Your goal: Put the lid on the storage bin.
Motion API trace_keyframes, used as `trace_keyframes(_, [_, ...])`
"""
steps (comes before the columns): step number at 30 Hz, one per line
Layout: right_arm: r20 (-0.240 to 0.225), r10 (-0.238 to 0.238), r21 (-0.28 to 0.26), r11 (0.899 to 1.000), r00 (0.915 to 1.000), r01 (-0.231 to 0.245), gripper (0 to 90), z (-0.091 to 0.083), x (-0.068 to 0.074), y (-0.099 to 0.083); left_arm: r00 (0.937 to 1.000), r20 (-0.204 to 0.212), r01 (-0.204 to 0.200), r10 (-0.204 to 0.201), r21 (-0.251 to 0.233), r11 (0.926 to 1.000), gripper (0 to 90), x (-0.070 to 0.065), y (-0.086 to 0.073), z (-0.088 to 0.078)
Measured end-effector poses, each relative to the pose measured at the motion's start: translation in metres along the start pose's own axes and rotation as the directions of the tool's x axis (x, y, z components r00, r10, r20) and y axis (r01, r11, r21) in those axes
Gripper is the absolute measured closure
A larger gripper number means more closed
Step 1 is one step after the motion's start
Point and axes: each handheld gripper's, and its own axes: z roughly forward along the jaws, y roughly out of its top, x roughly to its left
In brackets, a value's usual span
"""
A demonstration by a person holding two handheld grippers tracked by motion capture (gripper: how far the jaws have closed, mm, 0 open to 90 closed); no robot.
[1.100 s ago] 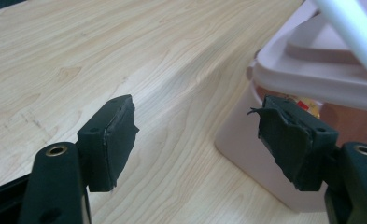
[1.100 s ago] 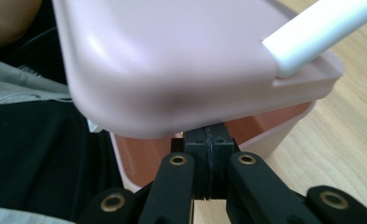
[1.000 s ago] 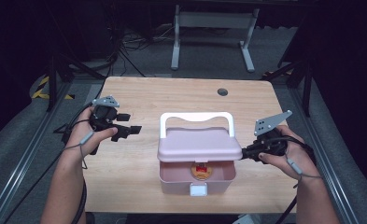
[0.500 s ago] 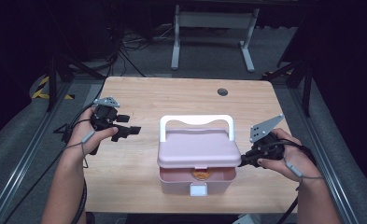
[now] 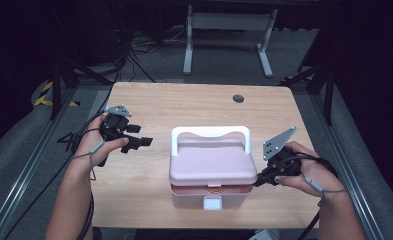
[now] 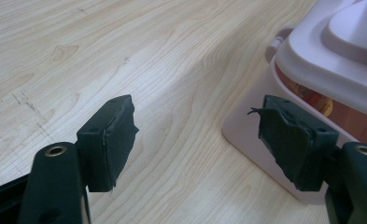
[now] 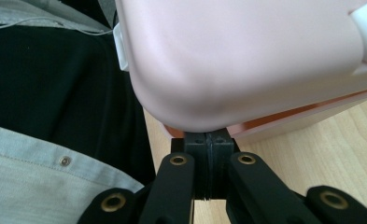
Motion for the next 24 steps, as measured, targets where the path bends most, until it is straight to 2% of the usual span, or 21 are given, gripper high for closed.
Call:
trace_keyframes(5, [-0.003, -0.001, 0.032, 0.999, 1.0000, 0.001, 90.0, 0.0032, -0.0008, -0.0009, 1.0000, -0.005, -0.002, 0.002, 0.011, 0.9999, 27.9, -0.0009, 0.0000, 0.0017])
trace_keyframes(7, [-0.005, 0.000, 0.037, 0.999, 1.0000, 0.000, 90.0, 0.0042, -0.0010, -0.0009, 0.9999, 0.000, -0.016, 0.016, 0.018, 0.9997, 27.9, -0.0009, 0.0005, 0.0017])
trace_keyframes(24, [-0.021, -0.011, 0.072, 0.997, 0.9997, 0.013, 90.0, 0.0055, -0.0001, -0.0020, 1.0000, 0.000, -0.007, 0.007, 0.024, 0.9997, 27.7, -0.0001, -0.0002, 0.0049])
